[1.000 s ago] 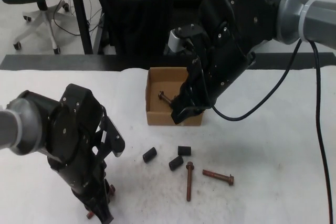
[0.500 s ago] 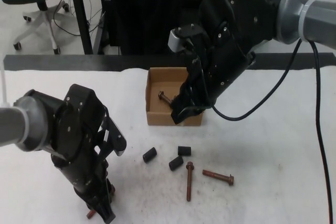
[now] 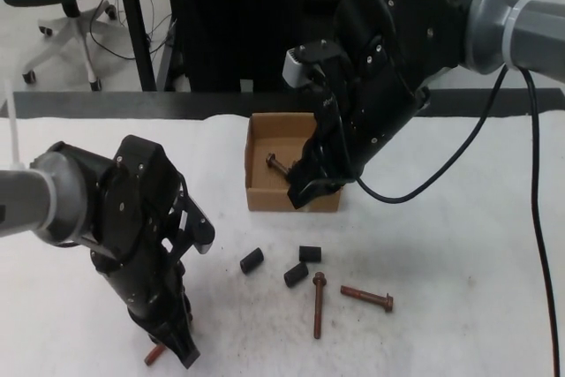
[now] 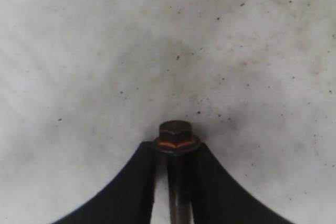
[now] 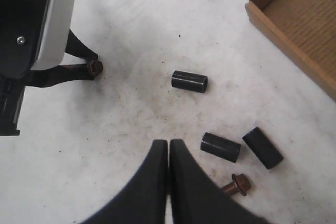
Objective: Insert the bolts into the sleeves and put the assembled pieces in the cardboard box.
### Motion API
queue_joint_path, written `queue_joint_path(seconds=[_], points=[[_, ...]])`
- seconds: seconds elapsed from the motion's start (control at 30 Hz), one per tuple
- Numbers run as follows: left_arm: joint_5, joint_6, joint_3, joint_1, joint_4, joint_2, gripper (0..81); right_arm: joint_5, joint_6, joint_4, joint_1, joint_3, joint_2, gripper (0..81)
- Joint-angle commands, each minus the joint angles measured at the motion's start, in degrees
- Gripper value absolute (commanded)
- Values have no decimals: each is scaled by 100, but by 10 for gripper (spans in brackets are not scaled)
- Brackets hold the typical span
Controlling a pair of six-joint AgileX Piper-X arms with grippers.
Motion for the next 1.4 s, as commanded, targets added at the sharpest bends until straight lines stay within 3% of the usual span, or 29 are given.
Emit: queue_joint_path(seconds=[0.0, 0.07, 0.1, 0.27, 0.57, 0.67, 0.83, 1.0, 1.2, 1.37], points=[[41, -29, -45, -25, -21, 66, 113, 12, -47, -3, 10, -34, -11, 8], [41, 17, -45, -25, 8, 66, 10, 12, -47, -18, 10, -34, -11, 8], [41, 49, -45, -25, 29, 66, 1, 12, -47, -32, 10, -34, -11, 8], [41, 83, -45, -25, 225, 66, 0, 12, -138, -296, 10, -34, -11, 8], [41, -250, -45, -25, 73, -545, 0, 12, -1500, -450, 10, -34, 177, 11], [41, -444, -45, -25, 54, -819, 0, 12, -1694, -450, 10, -34, 431, 118], [41, -476, -45, -25, 237, -1204, 0, 12, -1890, -511, 45, -34, 914, 398], [41, -476, -45, -25, 426, -1452, 0, 546, -2801, -857, 280, -34, 1020, 354], [41, -476, -45, -25, 484, -1529, 0, 570, -3132, -1511, 638, -100, 1020, 349], [41, -476, -45, -25, 506, -1529, 0, 874, -4042, -1599, 814, -98, 1020, 341]])
